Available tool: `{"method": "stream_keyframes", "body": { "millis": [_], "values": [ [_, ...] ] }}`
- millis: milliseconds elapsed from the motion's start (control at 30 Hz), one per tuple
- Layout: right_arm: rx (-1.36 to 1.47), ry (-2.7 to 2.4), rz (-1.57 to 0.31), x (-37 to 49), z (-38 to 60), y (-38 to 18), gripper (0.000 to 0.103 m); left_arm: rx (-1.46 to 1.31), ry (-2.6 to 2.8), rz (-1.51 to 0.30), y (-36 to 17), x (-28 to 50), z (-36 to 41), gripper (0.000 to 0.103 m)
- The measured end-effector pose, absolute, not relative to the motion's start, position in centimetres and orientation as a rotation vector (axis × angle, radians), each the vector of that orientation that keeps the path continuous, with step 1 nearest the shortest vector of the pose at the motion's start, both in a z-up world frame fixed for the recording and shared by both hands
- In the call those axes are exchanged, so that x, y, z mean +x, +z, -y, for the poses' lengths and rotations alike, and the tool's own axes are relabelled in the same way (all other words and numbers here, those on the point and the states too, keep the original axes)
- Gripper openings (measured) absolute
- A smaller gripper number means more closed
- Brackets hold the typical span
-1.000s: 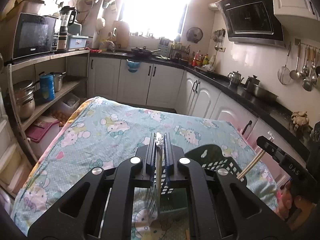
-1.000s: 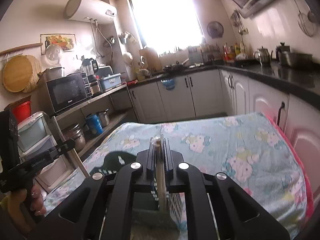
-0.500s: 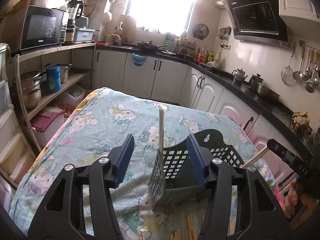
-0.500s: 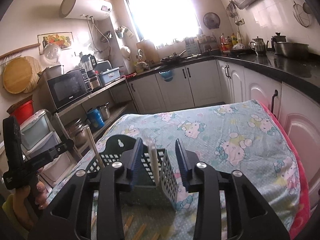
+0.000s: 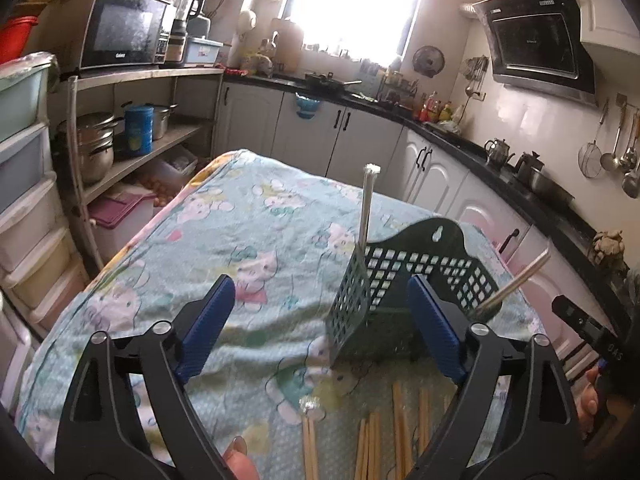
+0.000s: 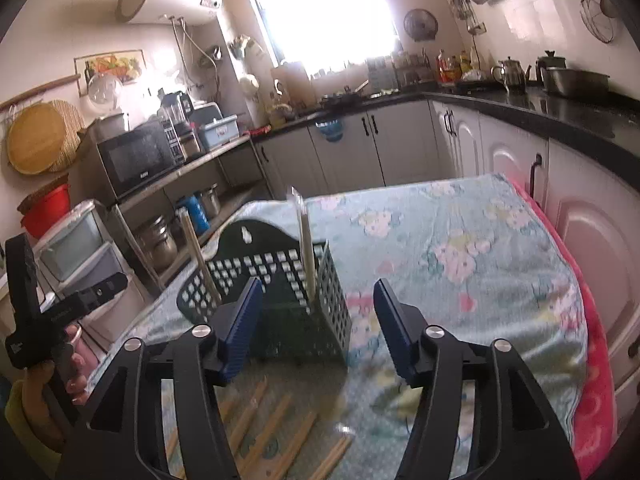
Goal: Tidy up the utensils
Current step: 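Open the left tool to drop its chopstick into the caddy while the right tool releases its own, then move the left tool back and grasp a wrapped chopstick while the right tool grasps another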
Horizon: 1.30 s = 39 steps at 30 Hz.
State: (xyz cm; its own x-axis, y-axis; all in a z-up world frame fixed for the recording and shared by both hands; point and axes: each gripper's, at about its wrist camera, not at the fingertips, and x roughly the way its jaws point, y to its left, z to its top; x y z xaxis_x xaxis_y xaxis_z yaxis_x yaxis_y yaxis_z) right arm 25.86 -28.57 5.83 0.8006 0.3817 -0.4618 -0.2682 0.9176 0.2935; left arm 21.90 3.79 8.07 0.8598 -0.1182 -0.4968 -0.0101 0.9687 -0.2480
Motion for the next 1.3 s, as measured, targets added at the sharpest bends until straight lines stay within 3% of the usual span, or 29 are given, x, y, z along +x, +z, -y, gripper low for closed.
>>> {"method": "stream_keyframes", "body": {
  "millis": [333, 1033, 1067, 1167, 1233, 1300],
  "values": [
    [0.15, 0.389, -0.615, 24.0, 26.5, 3.6, 0.059, -0.22, -0.069, -0.552, 6.9, 19.0, -3.2, 0.09],
    [0.011, 0.446, -0.767, 23.0, 22.2, -0.8, 0.062, -0.154, -0.104, -0.768, -0.3, 17.3, -2.2, 0.089],
    [0.001, 0.447, -0.779, 23.3, 21.9, -1.1, 0.062, -0.15, -0.113, -0.784, -0.8, 17.3, -2.1, 0.088],
    [-0.016, 0.452, -0.812, 24.0, 21.3, -2.0, 0.057, -0.144, -0.145, -0.826, -1.9, 17.7, -1.7, 0.071],
    [-0.026, 0.457, -0.835, 24.6, 21.0, -2.5, 0.054, -0.15, -0.161, -0.86, -2.8, 18.0, -1.6, 0.05],
    [-0.035, 0.459, -0.85, 25.1, 20.6, -3.0, 0.052, -0.178, -0.189, -0.897, -3.7, 18.4, -1.6, 0.04]
  ]
}}
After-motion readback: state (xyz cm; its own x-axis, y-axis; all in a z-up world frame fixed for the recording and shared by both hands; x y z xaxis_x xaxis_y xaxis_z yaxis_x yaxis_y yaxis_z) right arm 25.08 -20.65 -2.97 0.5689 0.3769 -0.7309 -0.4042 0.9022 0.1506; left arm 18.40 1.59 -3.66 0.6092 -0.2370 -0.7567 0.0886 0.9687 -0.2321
